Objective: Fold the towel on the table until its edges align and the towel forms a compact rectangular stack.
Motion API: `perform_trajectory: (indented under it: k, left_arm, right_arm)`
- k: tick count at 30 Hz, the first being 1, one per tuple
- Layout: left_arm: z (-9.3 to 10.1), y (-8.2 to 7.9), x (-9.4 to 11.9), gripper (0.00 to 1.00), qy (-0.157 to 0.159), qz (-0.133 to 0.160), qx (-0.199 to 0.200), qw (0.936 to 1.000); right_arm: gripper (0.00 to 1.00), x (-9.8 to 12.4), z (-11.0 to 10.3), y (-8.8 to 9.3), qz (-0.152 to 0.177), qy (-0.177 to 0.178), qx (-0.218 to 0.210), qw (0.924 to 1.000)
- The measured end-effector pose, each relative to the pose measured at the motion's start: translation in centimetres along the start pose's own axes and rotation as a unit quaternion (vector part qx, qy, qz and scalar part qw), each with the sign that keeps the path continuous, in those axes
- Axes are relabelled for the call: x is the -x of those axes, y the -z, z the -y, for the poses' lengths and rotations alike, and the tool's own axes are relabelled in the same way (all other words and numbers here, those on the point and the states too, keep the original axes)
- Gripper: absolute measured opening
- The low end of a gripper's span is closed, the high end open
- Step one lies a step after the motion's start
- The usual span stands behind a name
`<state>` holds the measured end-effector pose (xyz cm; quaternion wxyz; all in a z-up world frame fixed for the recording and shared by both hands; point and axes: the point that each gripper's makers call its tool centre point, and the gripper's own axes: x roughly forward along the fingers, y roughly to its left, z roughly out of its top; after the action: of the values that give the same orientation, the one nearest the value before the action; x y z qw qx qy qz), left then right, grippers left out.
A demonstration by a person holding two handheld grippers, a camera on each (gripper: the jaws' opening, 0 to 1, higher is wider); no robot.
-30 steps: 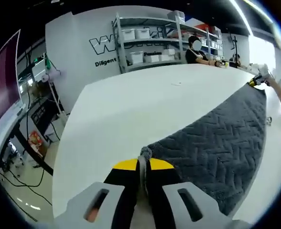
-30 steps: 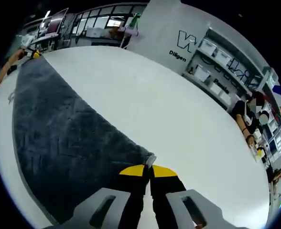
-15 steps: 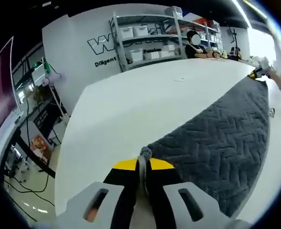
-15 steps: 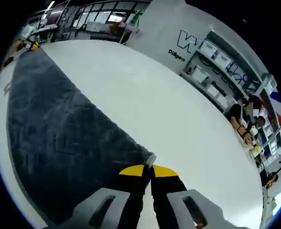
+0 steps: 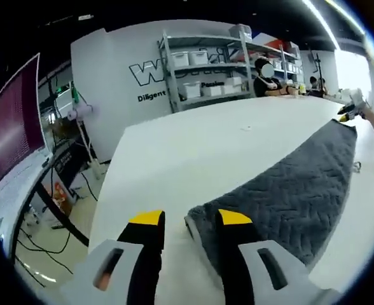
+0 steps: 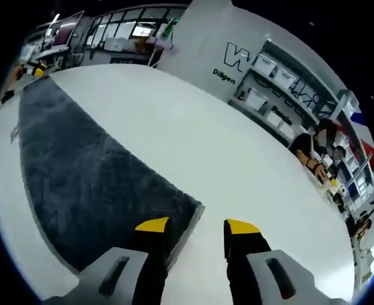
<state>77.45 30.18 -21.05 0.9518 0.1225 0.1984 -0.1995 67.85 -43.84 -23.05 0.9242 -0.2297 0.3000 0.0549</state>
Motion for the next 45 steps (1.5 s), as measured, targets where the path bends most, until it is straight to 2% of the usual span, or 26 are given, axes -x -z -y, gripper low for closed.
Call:
perform_trajectory:
  k: [2,6,8,11,14,17,24,27,32,36,40,45]
  left_arm:
    - [0.9,-0.3,1.7,0.36,0.016,0.017,0.013,0.9996]
    - [3.6,0.7,3.9,0.44,0.048,0.021,0.019,0.9985]
    - [5.2,1.2,5.0,0.52,0.063,0.020,0.018,0.9976]
    - [7.4,1.5,6.6,0.57,0.084,0.032,0.017,0.9958]
    - [9.2,2.0,7.9,0.58,0.089,0.041,0.019,0.9950]
    - [11.3,2.7,9.5,0.64,0.092,0.052,0.024,0.9941]
    - [12.7,4.0,11.1,0.78,0.082,0.057,0.034,0.9944]
    - [13.2,4.3,12.1,0.79,0.089,0.075,0.067,0.9909]
    - [13.9,4.6,12.6,0.82,0.098,0.085,0.081,0.9882]
    - [14.2,4.7,13.2,0.85,0.103,0.098,0.095,0.9853]
    - [14.7,5.5,13.3,0.89,0.093,0.085,0.090,0.9879]
    - [15.6,6.0,13.6,0.93,0.092,0.079,0.082,0.9892]
  right_arm:
    - [0.41,1.4,-0.7,0.5,0.001,-0.004,-0.004,1.0000]
    - [0.52,3.5,-2.3,1.2,0.011,-0.023,-0.027,0.9993]
    - [0.57,4.3,-3.1,1.4,0.021,-0.036,-0.044,0.9982]
    - [0.60,5.4,-4.2,2.0,0.028,-0.046,-0.053,0.9971]
    - [0.66,6.2,-5.7,2.3,0.032,-0.055,-0.055,0.9964]
    - [0.69,7.1,-7.7,2.2,0.046,-0.071,-0.059,0.9946]
    - [0.86,8.9,-10.8,1.3,0.068,-0.101,-0.064,0.9905]
    - [0.90,10.1,-13.0,0.8,0.083,-0.125,-0.065,0.9866]
    - [0.99,10.9,-14.6,0.6,0.092,-0.142,-0.067,0.9833]
    - [0.99,11.5,-15.9,0.7,0.099,-0.155,-0.069,0.9805]
    - [0.99,11.8,-17.3,1.0,0.100,-0.158,-0.060,0.9805]
    - [0.99,12.3,-17.5,1.0,0.109,-0.155,-0.057,0.9802]
